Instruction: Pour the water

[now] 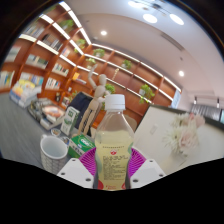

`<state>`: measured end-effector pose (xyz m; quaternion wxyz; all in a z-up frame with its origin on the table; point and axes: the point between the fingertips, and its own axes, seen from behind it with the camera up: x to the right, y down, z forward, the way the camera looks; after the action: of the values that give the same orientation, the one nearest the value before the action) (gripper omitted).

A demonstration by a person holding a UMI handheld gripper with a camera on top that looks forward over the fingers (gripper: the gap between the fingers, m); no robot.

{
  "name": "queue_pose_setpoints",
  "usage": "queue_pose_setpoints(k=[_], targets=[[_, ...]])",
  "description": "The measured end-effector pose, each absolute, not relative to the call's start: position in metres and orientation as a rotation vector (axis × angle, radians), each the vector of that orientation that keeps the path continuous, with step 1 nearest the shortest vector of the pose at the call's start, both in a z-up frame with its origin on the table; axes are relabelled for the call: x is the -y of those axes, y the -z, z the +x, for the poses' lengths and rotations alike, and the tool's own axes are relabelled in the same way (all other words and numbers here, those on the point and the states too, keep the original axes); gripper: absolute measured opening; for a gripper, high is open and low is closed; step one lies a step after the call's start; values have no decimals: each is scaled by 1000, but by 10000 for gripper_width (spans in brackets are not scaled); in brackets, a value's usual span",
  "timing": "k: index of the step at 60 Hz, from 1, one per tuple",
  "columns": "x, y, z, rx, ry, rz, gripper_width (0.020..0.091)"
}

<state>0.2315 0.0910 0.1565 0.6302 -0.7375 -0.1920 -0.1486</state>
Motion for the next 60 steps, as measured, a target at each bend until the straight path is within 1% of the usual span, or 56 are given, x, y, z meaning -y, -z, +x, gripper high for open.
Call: queue_pose_setpoints(k=[7,12,25,26,28,42,44,45,47,53,54,58,60], targets=[[-100,-141,229,177,-31,-1754,361],[-103,-131,222,93,-155,-1757,362],[-111,-98,225,182,-41,-1737,362],[-110,-93,224,188,-32,-1742,374],[-110,-98,222,185,-36,-1711,378],[-109,-95,232,130,-66,-1724,377],[-108,-95,232,126,-65,-1722,397],[-108,-95,233,119,-63,-1720,430],[-108,-96,234,110,-61,-1715,459],[-107,-95,237,93,-48,-1721,530],[-106,-94,238,83,-49,-1730,550],[-98,-90,242,33,-53,-1766,673],[-92,-92,243,17,-55,-1771,717]])
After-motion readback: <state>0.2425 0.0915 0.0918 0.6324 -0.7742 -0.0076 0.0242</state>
